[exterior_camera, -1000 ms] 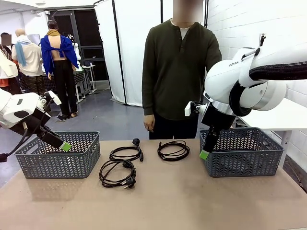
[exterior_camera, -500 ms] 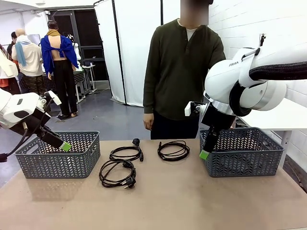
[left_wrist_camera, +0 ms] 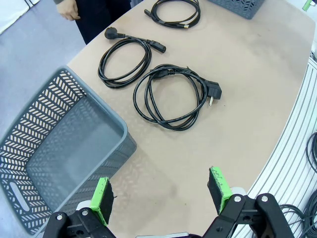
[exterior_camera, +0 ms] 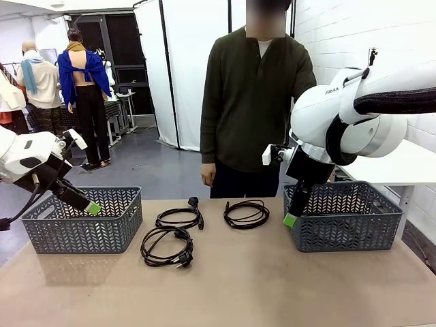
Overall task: Organize the cables according to human instructions.
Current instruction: Pick up a bundle of cables and place it in the basket indicated by the human.
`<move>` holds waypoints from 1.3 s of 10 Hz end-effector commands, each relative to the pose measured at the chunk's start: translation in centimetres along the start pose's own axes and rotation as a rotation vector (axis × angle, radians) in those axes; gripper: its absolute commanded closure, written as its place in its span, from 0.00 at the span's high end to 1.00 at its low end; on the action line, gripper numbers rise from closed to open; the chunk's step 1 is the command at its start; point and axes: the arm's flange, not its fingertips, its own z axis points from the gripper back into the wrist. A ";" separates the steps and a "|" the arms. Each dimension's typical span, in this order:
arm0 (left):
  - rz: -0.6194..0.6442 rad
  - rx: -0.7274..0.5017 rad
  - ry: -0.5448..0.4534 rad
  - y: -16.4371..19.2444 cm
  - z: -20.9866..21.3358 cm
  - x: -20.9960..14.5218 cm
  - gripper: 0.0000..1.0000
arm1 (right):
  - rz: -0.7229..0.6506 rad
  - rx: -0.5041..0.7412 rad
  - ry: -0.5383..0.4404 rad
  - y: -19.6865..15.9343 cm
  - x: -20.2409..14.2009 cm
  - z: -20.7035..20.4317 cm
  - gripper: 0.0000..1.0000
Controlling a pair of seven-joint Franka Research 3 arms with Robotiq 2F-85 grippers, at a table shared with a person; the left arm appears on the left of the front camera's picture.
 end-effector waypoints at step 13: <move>0.013 0.003 0.000 0.1 0.0 0.0 1.00 | -0.452 -0.094 0.066 -10.3 14.7 -7.8 1.00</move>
